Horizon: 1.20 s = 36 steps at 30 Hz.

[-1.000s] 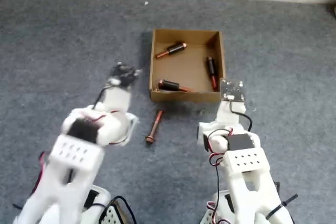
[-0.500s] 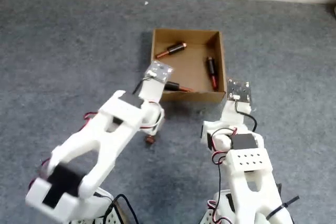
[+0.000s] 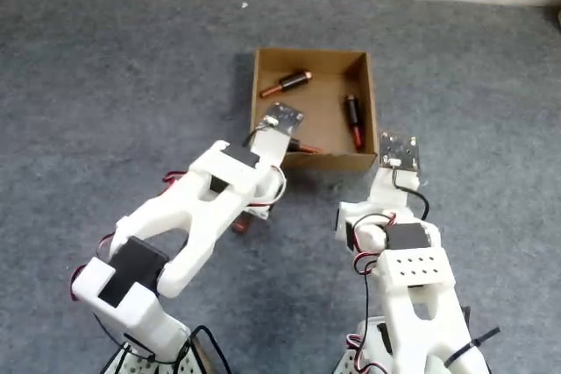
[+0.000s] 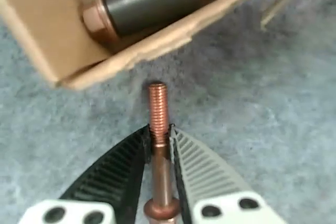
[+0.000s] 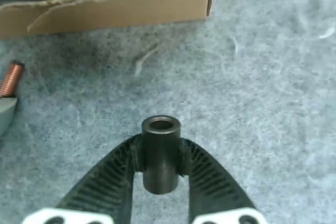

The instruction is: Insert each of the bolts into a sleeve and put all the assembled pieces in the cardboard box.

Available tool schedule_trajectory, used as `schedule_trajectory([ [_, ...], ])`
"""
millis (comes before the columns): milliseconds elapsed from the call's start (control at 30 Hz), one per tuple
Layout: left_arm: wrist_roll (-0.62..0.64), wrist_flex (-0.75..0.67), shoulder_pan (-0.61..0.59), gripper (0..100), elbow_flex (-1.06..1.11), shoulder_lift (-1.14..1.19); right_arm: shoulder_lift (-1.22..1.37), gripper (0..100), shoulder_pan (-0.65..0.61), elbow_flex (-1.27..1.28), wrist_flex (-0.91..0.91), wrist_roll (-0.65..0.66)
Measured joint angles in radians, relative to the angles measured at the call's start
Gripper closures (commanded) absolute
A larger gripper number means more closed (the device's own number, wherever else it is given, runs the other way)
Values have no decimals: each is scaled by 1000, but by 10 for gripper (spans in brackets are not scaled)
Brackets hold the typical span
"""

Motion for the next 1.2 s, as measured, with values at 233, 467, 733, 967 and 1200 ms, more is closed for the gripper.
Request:
schedule_trajectory([
  [233, 0, 100, 0, 994, -44, 2, 0, 993, 0, 0, 0, 0],
  [467, 11, 325, -87, 994, -127, -78, 0, 993, 0, 0, 0, 0],
  [733, 206, 397, -324, 994, -127, -249, 0, 993, 0, 0, 0, 0],
  [967, 219, 404, -336, 990, -123, -267, 0, 993, 0, 0, 0, 0],
  [1200, 308, 450, -336, 992, -123, -267, 0, 993, 0, 0, 0, 0],
])
